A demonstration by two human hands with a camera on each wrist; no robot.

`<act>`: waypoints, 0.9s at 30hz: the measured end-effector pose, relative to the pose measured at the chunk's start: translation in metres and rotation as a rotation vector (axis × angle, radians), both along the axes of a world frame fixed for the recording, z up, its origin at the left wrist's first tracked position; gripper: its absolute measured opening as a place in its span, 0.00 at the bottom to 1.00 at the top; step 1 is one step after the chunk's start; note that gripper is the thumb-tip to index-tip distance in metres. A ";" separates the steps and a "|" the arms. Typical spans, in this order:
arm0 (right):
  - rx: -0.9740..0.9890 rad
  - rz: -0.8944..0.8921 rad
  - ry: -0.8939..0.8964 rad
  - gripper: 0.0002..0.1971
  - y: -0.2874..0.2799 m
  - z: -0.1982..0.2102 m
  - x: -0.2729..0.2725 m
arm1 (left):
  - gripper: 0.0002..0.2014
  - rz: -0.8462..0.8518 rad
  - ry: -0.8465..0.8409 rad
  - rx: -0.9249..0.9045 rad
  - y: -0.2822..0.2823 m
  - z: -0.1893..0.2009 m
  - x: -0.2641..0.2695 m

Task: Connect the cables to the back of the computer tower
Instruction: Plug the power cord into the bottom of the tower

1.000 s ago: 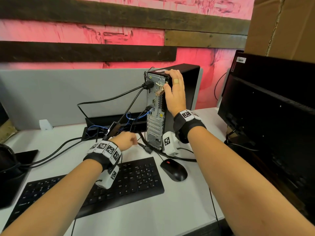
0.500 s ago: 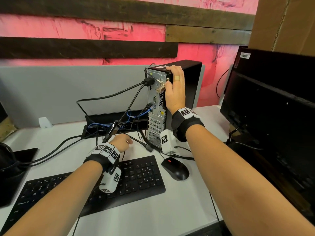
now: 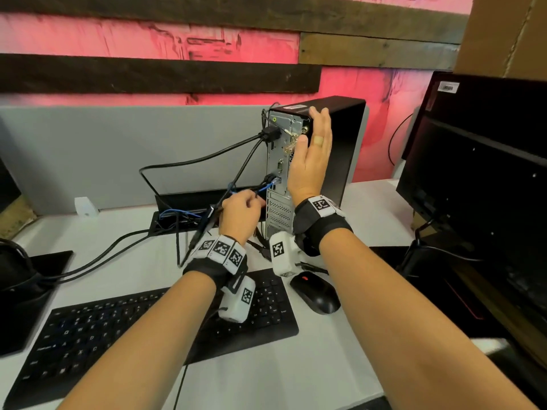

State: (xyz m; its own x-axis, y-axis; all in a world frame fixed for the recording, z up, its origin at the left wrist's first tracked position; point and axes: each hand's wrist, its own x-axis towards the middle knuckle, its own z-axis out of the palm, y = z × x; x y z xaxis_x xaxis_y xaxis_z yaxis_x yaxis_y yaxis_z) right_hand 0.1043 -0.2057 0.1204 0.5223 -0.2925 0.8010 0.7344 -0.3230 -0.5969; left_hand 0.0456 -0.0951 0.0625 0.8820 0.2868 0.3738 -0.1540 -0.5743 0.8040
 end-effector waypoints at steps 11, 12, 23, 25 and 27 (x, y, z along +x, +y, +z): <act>0.180 -0.044 0.503 0.39 0.007 -0.115 -0.001 | 0.20 -0.227 0.358 -0.251 0.014 -0.032 0.025; 0.189 -0.041 0.499 0.39 0.008 -0.116 0.000 | 0.23 -0.217 0.393 -0.277 0.015 -0.039 0.026; 0.359 -0.054 0.287 0.35 0.008 -0.128 -0.005 | 0.13 -0.003 0.232 -0.488 0.028 -0.061 0.028; 0.361 -0.072 0.278 0.33 0.007 -0.135 -0.003 | 0.11 0.140 0.213 -0.443 0.033 -0.070 0.027; 0.369 -0.084 0.263 0.31 0.007 -0.139 0.000 | 0.14 0.202 0.256 -0.384 0.039 -0.081 0.029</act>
